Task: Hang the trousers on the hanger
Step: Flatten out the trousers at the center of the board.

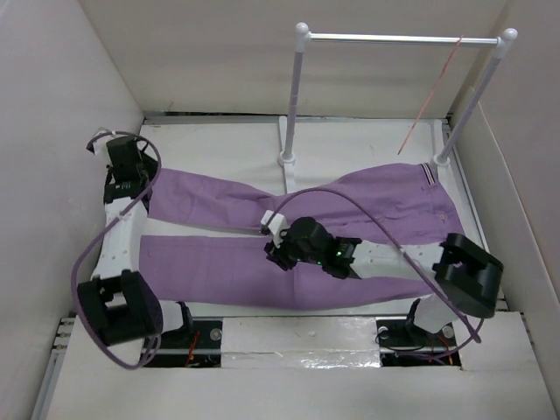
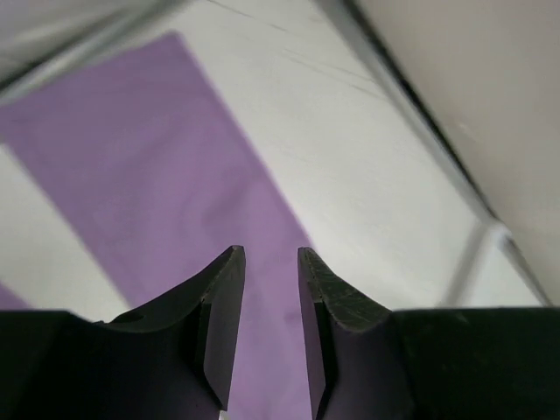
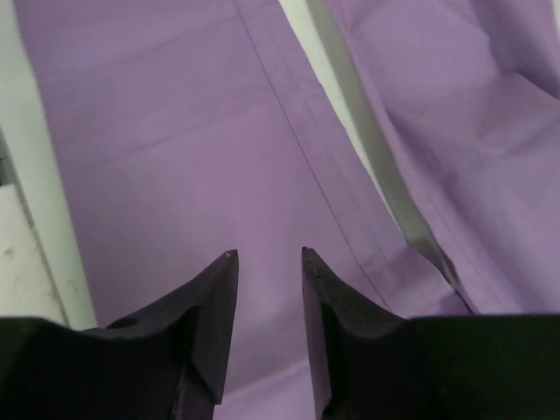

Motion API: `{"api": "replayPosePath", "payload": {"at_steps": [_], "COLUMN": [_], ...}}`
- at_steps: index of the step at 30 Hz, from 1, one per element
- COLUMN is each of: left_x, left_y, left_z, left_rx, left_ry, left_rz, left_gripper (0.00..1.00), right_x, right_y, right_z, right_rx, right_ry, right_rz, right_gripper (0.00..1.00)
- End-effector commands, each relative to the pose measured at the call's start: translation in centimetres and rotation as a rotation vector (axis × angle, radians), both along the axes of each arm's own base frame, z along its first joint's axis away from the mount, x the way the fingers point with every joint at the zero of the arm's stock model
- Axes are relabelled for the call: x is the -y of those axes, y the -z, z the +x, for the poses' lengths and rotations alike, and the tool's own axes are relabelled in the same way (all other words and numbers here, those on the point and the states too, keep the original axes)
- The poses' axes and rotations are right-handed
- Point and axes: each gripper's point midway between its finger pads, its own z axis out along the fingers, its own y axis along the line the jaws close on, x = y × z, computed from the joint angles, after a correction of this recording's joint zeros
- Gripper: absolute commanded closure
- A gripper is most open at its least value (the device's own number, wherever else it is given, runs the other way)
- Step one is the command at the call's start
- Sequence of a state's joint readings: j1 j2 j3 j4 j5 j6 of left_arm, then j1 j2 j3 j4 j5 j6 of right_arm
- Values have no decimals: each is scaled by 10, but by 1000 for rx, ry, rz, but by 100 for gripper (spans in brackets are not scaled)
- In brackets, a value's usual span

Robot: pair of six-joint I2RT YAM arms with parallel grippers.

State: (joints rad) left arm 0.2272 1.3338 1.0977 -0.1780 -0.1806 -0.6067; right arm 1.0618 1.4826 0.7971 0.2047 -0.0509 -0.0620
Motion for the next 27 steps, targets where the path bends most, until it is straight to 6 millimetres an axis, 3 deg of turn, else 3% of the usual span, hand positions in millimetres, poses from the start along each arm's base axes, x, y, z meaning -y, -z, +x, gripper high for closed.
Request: {"api": "replayPosePath", "payload": {"at_steps": [1, 2, 3, 5, 6, 7, 9, 11, 16, 18, 22, 26, 27], "left_x": [61, 76, 88, 99, 101, 101, 103, 110, 121, 121, 121, 118, 117], "left_y": [-35, -36, -49, -61, -63, -64, -64, -64, -61, -60, -60, -38, -35], "left_z": [4, 1, -6, -14, -16, -18, -24, -26, -23, -23, -21, -13, -13], "left_rx": [180, 216, 259, 327, 335, 336, 346, 359, 356, 362, 361, 292, 284], "left_ry": [224, 292, 329, 386, 397, 403, 413, 440, 486, 487, 484, 461, 457], "left_rz": [-77, -111, -118, -125, -123, -117, -113, -134, -183, -189, -192, -218, -217], "left_gripper": [72, 74, 74, 74, 74, 74, 74, 73, 72, 72, 70, 66, 65], "right_x": [-39, -44, -49, -65, -68, -69, -73, -67, -62, -51, -62, -73, -76], "right_y": [-4, 4, 26, 35, 44, 69, 77, 102, 108, 110, 89, 83, 82], "right_z": [-1, -3, -3, -3, 1, 3, 17, 25, 69, 84, 113, 134, 131], "right_rx": [17, 6, -16, -18, -41, -59, -43, -54, -87, -96, -86, -122, -131], "right_ry": [13, 20, 35, 39, 73, 85, 146, 181, 270, 304, 322, 299, 279], "right_rz": [-11, -31, -74, -95, -110, -163, -201, -286, -283, -303, -267, -219, -211], "right_gripper": [58, 58, 58, 58, 58, 58, 58, 58, 61, 62, 63, 64, 64]}}
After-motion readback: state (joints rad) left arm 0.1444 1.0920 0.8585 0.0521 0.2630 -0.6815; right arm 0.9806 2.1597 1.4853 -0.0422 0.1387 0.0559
